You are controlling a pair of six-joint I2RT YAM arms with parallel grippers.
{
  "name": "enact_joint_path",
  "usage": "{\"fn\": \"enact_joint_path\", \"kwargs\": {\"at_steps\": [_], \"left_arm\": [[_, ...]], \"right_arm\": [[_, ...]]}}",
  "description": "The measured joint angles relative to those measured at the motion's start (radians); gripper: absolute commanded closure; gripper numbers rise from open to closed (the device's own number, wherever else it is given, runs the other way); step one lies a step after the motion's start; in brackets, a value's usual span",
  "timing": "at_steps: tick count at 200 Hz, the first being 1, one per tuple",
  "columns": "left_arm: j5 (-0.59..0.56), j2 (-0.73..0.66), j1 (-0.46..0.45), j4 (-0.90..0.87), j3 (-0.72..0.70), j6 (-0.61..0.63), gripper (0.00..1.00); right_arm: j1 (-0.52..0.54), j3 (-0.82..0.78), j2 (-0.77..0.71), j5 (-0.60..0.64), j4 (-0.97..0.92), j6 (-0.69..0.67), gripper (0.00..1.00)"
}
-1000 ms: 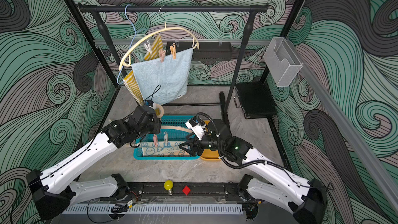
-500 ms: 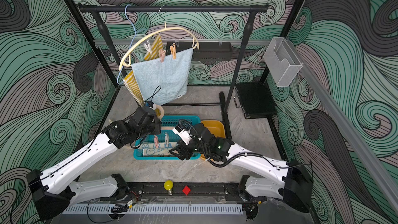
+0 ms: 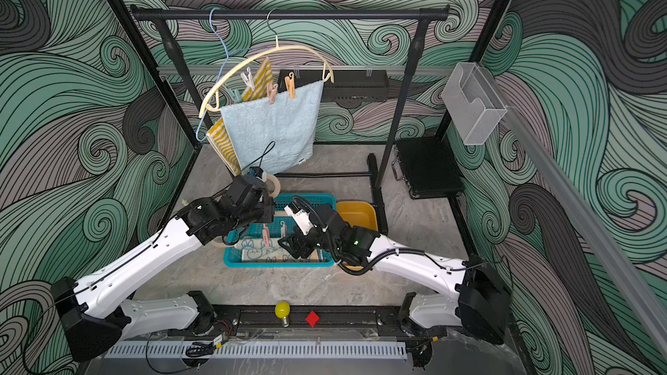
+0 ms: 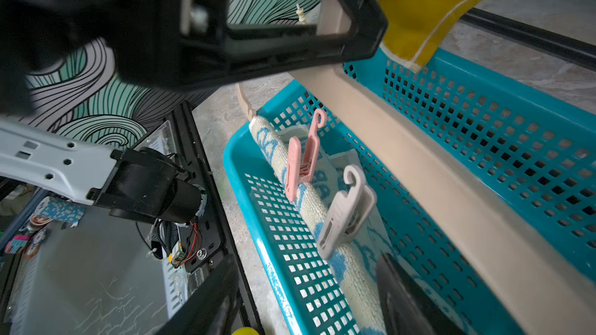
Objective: Remove the clothespins securing towels to the hanger
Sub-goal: Remove the clothespin from the hanger.
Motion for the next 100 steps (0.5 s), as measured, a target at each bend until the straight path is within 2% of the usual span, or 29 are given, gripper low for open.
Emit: {"fn": "enact_joint_path", "kwargs": {"at_steps": [100], "left_arm": [[0.024, 0.044, -0.005, -0.009, 0.040, 0.000, 1.00]], "right_arm": [[0.010, 0.048, 0.059, 0.108, -0.006, 0.019, 0.33]]}}
